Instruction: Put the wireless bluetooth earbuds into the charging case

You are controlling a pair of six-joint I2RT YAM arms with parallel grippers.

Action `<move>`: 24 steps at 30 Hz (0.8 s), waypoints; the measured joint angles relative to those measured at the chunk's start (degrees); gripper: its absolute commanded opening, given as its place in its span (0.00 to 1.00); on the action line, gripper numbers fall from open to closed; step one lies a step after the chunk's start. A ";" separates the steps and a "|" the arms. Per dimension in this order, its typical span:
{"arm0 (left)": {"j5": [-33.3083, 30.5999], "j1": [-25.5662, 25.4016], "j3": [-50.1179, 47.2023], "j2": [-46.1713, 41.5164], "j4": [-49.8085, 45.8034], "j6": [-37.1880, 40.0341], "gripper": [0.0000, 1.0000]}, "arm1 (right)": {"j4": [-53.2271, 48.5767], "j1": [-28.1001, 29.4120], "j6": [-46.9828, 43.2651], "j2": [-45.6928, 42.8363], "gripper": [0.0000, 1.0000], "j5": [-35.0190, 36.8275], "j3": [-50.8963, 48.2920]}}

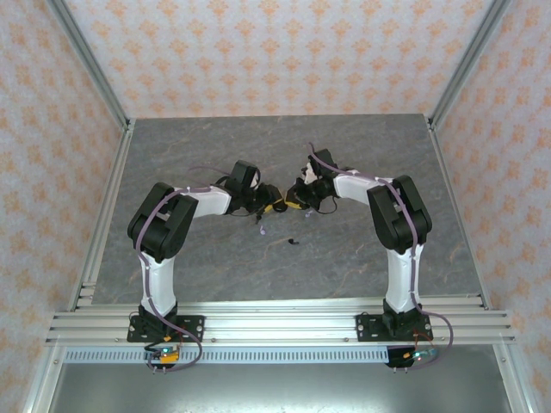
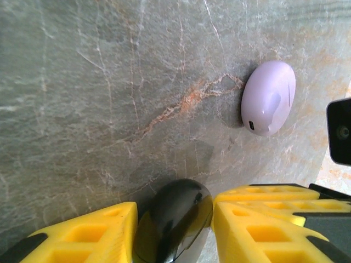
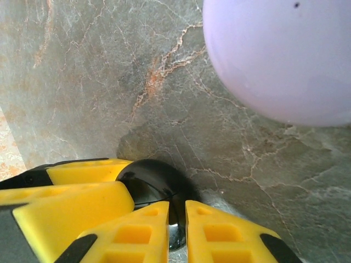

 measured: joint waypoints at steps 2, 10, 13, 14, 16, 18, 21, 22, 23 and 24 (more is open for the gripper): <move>0.20 -0.11 0.00 0.00 -0.02 0.35 0.41 | 0.11 0.00 0.33 0.00 0.15 0.02 0.00; 0.57 -0.11 0.00 0.00 0.33 0.74 0.24 | 0.20 -0.52 1.38 0.00 0.15 0.22 -0.09; 0.59 -0.11 0.00 0.00 0.39 0.79 0.24 | 0.24 -0.66 1.42 0.00 0.15 0.22 -0.11; 0.59 -0.11 0.00 0.00 0.39 0.81 0.24 | 0.26 -0.66 1.42 0.00 0.15 0.22 -0.11; 0.57 -0.11 0.00 0.00 0.35 1.05 0.24 | 0.33 -0.66 1.42 0.00 0.16 0.22 -0.17; 0.57 -0.11 0.02 0.00 0.33 1.68 0.24 | 0.44 -0.66 1.40 -0.20 0.17 0.35 -0.39; 0.59 -0.22 0.13 -0.02 0.09 2.69 0.24 | 0.55 -0.66 1.38 -0.76 0.19 0.59 -1.03; 0.59 -0.35 0.22 -0.04 -0.09 3.08 0.24 | 0.55 -0.66 1.38 -1.01 0.21 0.63 -1.29; 0.59 -0.48 0.39 -0.04 -0.31 3.50 0.24 | 0.55 -0.70 1.38 -1.33 0.21 0.70 -1.60; 0.59 -0.61 0.55 -0.04 -0.48 3.85 0.24 | 0.55 -0.74 1.38 -1.75 0.21 0.79 -1.99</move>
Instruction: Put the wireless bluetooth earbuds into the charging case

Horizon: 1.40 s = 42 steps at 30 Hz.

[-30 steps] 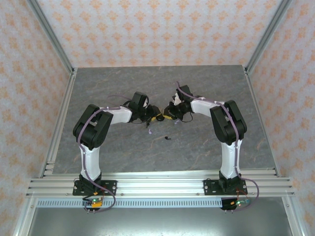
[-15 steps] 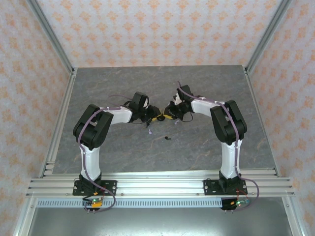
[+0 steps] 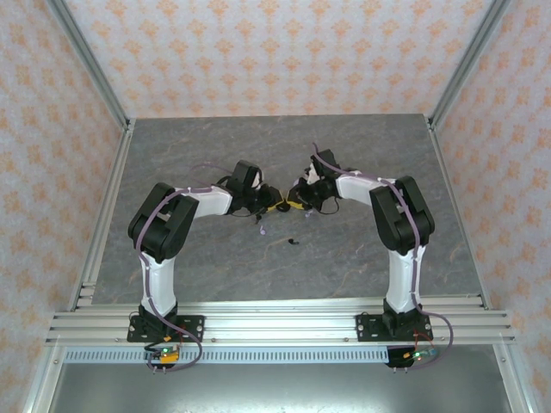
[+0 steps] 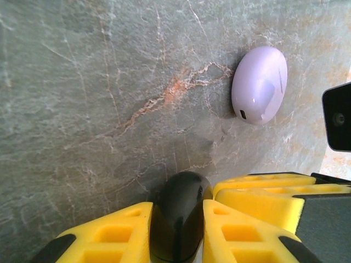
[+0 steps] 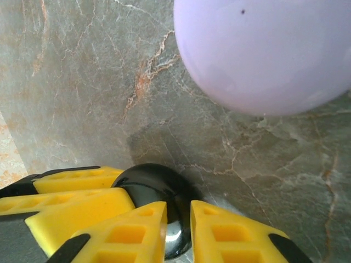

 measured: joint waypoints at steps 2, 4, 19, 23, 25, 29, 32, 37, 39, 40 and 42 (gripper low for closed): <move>0.20 -0.24 0.48 0.00 -0.26 0.76 0.25 | 0.04 -0.26 0.00 -1.20 0.23 0.02 -1.07; 0.66 -0.33 1.05 -0.02 -0.46 1.57 0.25 | 0.13 -0.50 -0.02 -2.89 0.23 0.02 -2.34; 7.37 2.97 6.12 -7.91 -5.33 14.56 0.25 | 0.57 -7.72 -9.60 -16.00 0.41 -5.49 -5.70; 10.62 3.19 7.93 -10.56 -7.63 20.13 0.25 | -0.31 -7.82 -15.13 -18.91 0.45 -9.66 -5.70; 12.20 3.19 8.72 -11.74 -9.25 22.84 0.25 | -0.92 -7.72 -17.35 -19.85 0.46 -11.69 -5.68; 15.04 3.17 10.27 -13.27 -12.59 27.63 0.24 | -1.11 -7.72 -20.37 -20.76 0.49 -16.02 -5.68; 16.55 3.17 10.40 -14.19 -14.43 30.12 0.24 | -1.11 -7.72 -21.79 -21.14 0.50 -18.71 -5.68; 19.04 3.17 10.45 -14.78 -16.46 32.63 0.24 | -1.11 -7.72 -23.21 -21.70 0.50 -22.10 -5.68; 19.74 3.17 10.45 -14.82 -16.61 33.07 0.24 | -1.14 -7.72 -23.50 -21.70 0.50 -23.02 -5.64; 19.98 3.17 10.45 -14.84 -16.61 33.27 0.24 | -1.16 -7.72 -23.65 -21.70 0.50 -23.41 -5.60; 20.72 3.17 10.45 -14.88 -16.65 33.46 0.24 | -1.29 -7.72 -23.91 -21.70 0.50 -24.20 -5.35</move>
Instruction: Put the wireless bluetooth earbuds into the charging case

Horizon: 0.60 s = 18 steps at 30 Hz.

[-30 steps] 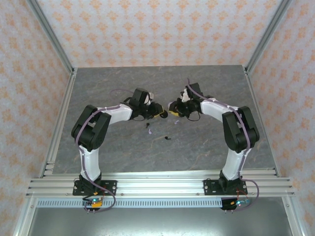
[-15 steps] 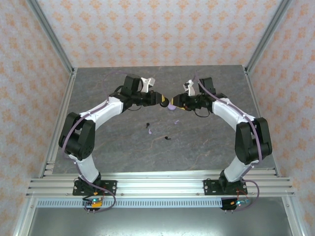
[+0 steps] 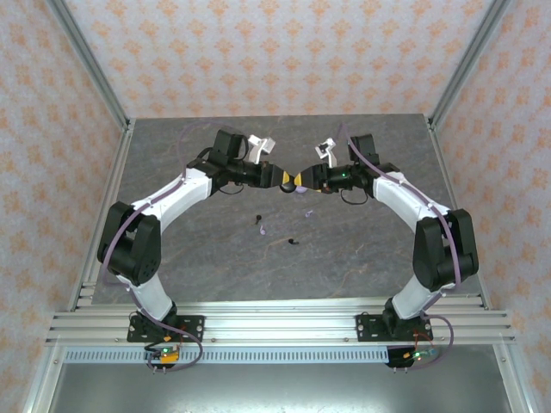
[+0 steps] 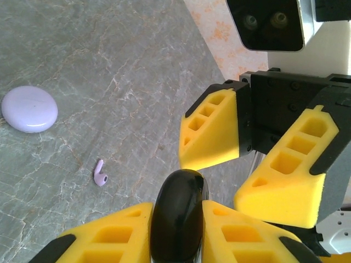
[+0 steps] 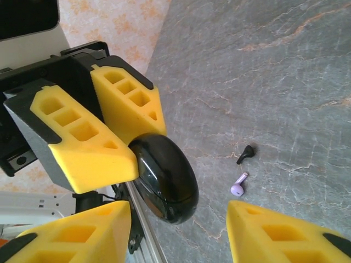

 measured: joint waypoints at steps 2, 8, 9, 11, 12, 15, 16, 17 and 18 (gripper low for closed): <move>0.37 0.00 0.02 -0.07 -0.11 0.02 0.24 | -0.04 0.00 -0.15 0.00 0.50 -0.81 0.26; 1.57 -0.02 0.07 -0.11 -0.22 0.07 0.24 | -2.56 0.35 -2.27 0.11 0.48 -3.21 1.84; 1.60 -0.02 0.07 -0.11 -0.22 0.20 0.24 | -3.17 0.55 -2.75 0.24 0.48 -3.54 2.49; 1.66 0.00 0.15 -0.22 -0.31 0.24 0.24 | -4.22 0.70 -3.50 0.59 0.46 -3.58 3.41; 1.64 0.02 0.28 -0.24 -0.42 0.39 0.24 | -4.57 0.70 -3.82 0.90 0.45 -3.63 3.72; 1.60 0.00 0.35 -0.24 -0.70 0.44 0.24 | -5.31 0.72 -4.33 1.55 0.45 -3.65 4.02; 1.64 -0.02 0.35 -0.24 -0.74 0.46 0.24 | -5.40 0.76 -4.44 1.77 0.45 -3.65 4.04; 1.66 -0.11 0.37 -0.24 -0.76 0.44 0.24 | -5.51 0.79 -4.52 1.95 0.45 -3.67 4.07; 1.70 -0.13 0.39 -0.24 -0.74 0.44 0.24 | -5.64 0.90 -4.57 2.08 0.45 -3.67 4.07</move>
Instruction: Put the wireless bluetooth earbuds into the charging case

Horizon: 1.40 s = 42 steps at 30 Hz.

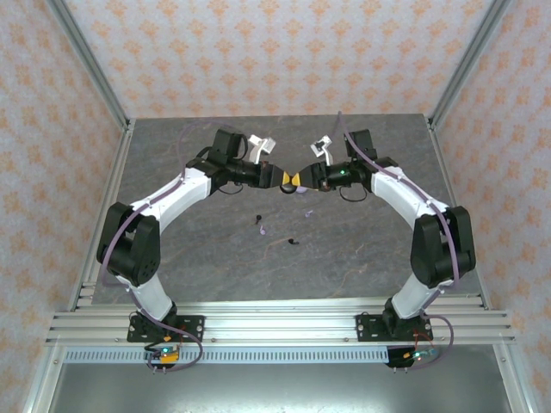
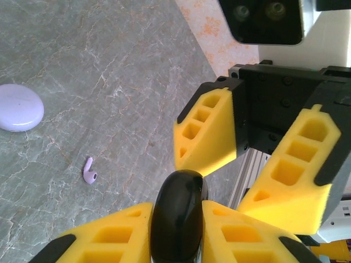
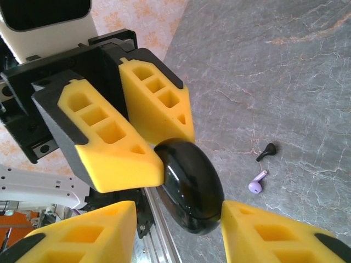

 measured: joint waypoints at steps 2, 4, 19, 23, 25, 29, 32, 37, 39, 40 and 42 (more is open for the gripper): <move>0.07 -0.09 0.00 0.00 -0.02 0.02 0.24 | -0.07 0.13 0.00 0.17 0.45 0.02 0.02; 0.07 -0.26 0.00 0.00 -0.02 0.02 0.24 | -0.07 0.26 0.04 0.31 0.45 0.07 0.11; -0.35 -0.33 -0.02 -0.90 -0.04 -0.63 0.39 | 1.64 0.24 2.54 0.42 0.22 0.42 0.09; -1.46 -0.37 -0.87 -2.62 1.77 -2.93 0.46 | 4.48 0.24 4.70 -0.17 0.21 0.66 -0.20; -1.95 -0.35 -2.40 -4.04 4.26 -5.20 0.49 | 5.75 0.24 5.79 -0.70 0.21 0.72 -0.55; -3.19 -0.31 -6.12 -6.84 9.84 -10.10 0.53 | 7.61 0.22 7.74 -1.79 0.21 1.33 -1.22; -4.02 -0.31 -8.59 -8.39 13.18 -13.07 0.56 | 9.07 0.11 9.44 -2.32 0.21 1.73 -1.70; -5.25 -0.33 -10.62 -9.29 15.85 -15.41 0.57 | 11.28 -0.04 11.98 -2.78 0.21 1.79 -1.95; -5.49 -0.37 -10.99 -9.29 16.44 -16.06 0.57 | 12.24 -0.04 12.85 -3.06 0.21 1.77 -2.10; -5.70 -0.37 -11.10 -9.29 16.63 -16.22 0.57 | 12.55 -0.04 13.14 -3.13 0.21 1.77 -2.19; -5.84 -0.39 -11.23 -9.29 16.96 -16.39 0.56 | 12.96 -0.04 13.75 -3.37 0.21 1.77 -2.25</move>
